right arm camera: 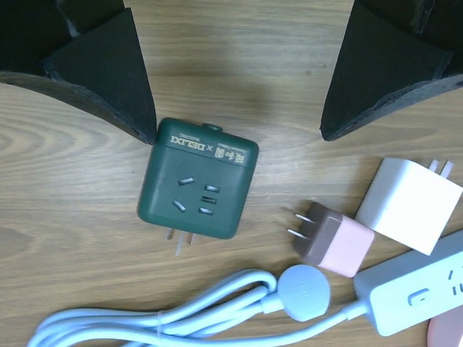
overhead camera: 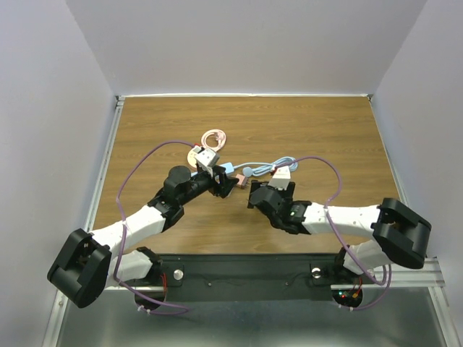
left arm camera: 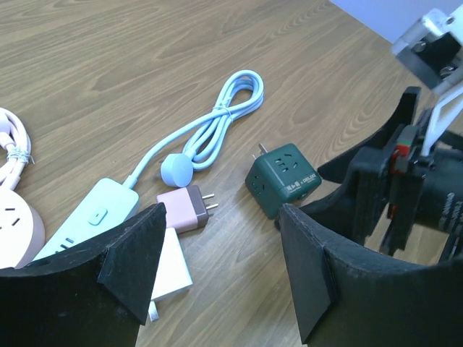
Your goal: Insert the plug
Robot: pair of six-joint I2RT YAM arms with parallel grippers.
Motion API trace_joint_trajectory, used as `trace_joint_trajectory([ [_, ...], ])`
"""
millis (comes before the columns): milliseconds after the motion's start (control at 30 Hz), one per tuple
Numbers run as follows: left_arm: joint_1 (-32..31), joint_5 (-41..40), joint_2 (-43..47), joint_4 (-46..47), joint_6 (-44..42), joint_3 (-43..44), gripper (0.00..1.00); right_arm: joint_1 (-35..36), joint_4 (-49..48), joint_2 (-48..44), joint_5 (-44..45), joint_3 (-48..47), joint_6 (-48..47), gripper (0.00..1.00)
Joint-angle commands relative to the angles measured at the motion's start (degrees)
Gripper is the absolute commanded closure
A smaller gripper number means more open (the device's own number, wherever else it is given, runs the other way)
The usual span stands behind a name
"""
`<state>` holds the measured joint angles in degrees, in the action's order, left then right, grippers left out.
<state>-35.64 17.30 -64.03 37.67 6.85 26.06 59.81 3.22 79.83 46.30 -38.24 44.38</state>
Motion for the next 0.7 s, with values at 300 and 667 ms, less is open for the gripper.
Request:
trace_joint_trajectory([
  [300, -0.3, -0.3, 2.1, 1.9, -0.7, -0.5, 0.26, 0.5, 0.0, 7.1, 7.4, -2.2, 6.1, 0.00],
  [667, -0.3, -0.2, 1.2, 2.0, -1.1, -0.3, 0.26, 0.5, -1.0, 13.2, 13.4, -3.8, 8.4, 0.00],
])
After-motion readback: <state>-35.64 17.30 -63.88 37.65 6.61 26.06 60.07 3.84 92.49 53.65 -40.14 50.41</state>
